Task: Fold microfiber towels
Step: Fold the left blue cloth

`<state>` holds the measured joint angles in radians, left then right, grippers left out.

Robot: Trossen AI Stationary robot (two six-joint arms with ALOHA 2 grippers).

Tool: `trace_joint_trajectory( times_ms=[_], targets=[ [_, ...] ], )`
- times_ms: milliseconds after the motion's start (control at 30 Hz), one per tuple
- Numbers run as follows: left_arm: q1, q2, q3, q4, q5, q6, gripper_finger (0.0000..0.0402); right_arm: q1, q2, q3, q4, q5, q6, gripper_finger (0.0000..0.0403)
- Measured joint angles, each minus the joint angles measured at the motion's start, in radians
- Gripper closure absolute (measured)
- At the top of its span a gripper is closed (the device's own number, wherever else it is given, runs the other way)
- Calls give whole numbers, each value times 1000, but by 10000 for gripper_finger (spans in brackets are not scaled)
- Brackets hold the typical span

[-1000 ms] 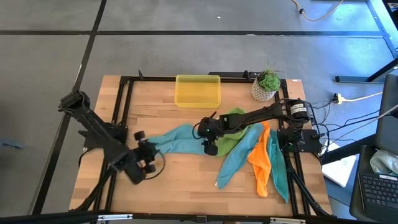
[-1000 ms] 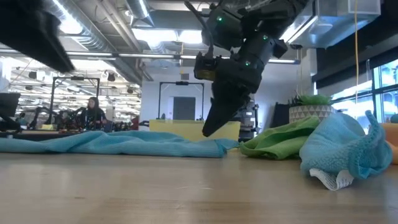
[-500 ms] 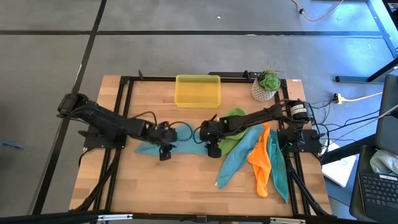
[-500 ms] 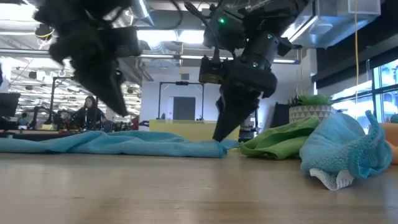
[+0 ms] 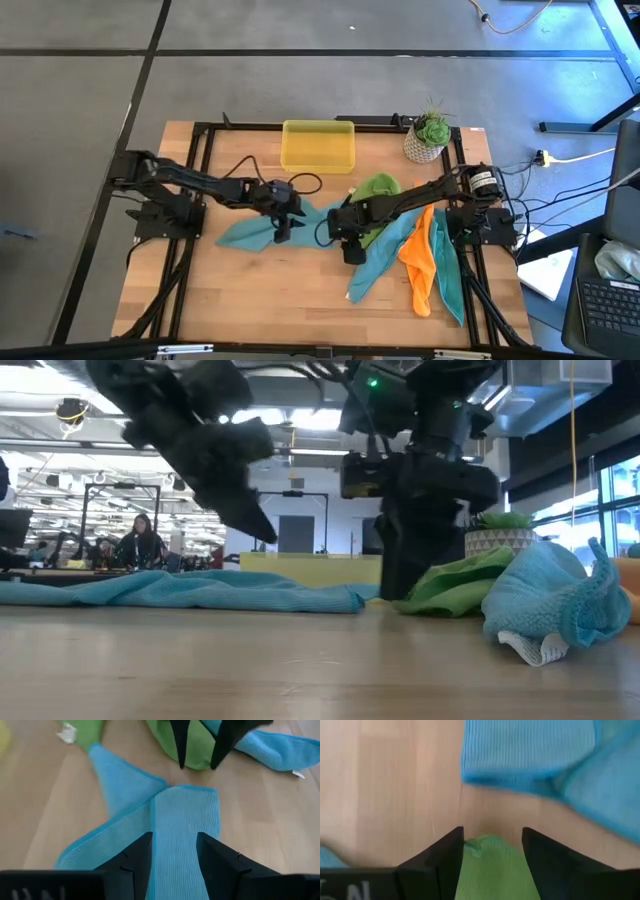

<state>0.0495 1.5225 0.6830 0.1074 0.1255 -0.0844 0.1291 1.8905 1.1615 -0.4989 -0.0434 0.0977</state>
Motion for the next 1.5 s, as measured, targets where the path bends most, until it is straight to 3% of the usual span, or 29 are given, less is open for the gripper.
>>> trace_joint_trajectory(
  times_ms=[333, 533, 667, 767, 1067, 1267, 1500],
  targets=[
    [35, 321, 202, 13, 50, 95, 253, 92, -132, -61, -70, 236, 93, 199],
    [61, 407, 290, -58, 79, 122, 254, 128, -215, -125, -60, 316, 146, 199],
    [43, 405, 307, -71, 74, 124, 263, 137, -257, -179, -55, 346, 194, 199],
    [14, 384, 309, -97, 0, 121, 285, 138, -283, -225, -49, 350, 236, 199],
    [-32, 363, 321, -155, -78, 119, 392, 162, -324, -317, -31, 357, 337, 199],
    [-53, 353, 321, -157, -152, 108, 390, 171, -328, -319, -19, 365, 343, 199],
    [-67, 232, 321, -230, -211, 81, 398, 172, -327, -319, -5, 417, 331, 199]
  ],
)
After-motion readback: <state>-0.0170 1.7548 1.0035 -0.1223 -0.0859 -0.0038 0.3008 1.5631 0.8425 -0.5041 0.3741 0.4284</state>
